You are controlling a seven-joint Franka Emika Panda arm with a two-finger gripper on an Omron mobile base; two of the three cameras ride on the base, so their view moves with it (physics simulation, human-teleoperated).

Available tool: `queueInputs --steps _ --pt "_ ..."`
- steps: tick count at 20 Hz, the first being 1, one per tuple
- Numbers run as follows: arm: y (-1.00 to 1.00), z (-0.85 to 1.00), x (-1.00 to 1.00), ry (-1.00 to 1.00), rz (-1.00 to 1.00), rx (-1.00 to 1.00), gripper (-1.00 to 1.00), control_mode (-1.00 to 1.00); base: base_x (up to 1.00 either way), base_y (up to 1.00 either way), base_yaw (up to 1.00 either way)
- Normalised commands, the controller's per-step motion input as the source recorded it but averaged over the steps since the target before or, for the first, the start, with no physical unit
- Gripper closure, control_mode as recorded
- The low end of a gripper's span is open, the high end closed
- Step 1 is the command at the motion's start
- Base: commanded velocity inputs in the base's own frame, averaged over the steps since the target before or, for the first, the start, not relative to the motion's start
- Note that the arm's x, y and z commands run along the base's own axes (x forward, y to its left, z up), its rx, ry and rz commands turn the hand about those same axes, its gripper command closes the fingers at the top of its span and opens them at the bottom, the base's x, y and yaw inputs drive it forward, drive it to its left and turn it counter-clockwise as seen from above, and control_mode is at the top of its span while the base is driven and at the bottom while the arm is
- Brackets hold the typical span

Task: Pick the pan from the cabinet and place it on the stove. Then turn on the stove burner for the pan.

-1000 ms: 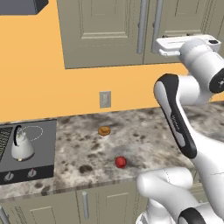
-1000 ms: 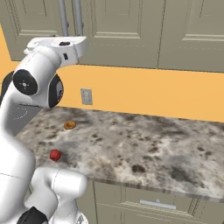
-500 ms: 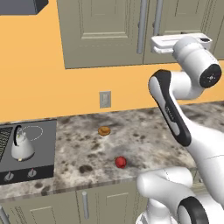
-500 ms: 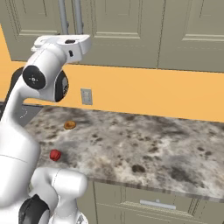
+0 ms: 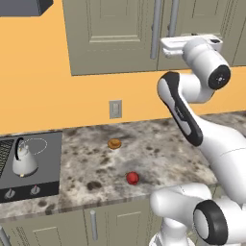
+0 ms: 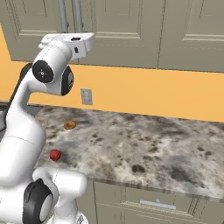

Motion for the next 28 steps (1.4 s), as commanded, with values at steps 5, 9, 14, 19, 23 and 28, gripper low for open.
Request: queueInputs --steps 5,9,14,19,23,28 --pt "0.0 -0.05 0.49 0.0 0.0 0.0 -1.0 -1.0 0.0 0.0 0.0" --pt "0.0 -0.06 0.51 0.0 0.01 0.0 -1.0 -1.0 0.0 0.0 0.0" --pt "0.0 -0.04 0.52 0.0 0.02 0.0 -1.0 -1.0 0.0 0.0 0.0" --pt "0.0 -0.04 0.53 0.0 0.03 0.0 -1.0 -1.0 0.0 0.0 0.0" --pt "0.02 -0.05 0.52 0.0 0.03 0.0 1.0 -1.0 0.0 0.0 0.0" --pt "0.03 -0.04 0.1 0.02 0.0 -0.01 1.0 -1.0 0.0 0.0 0.0"
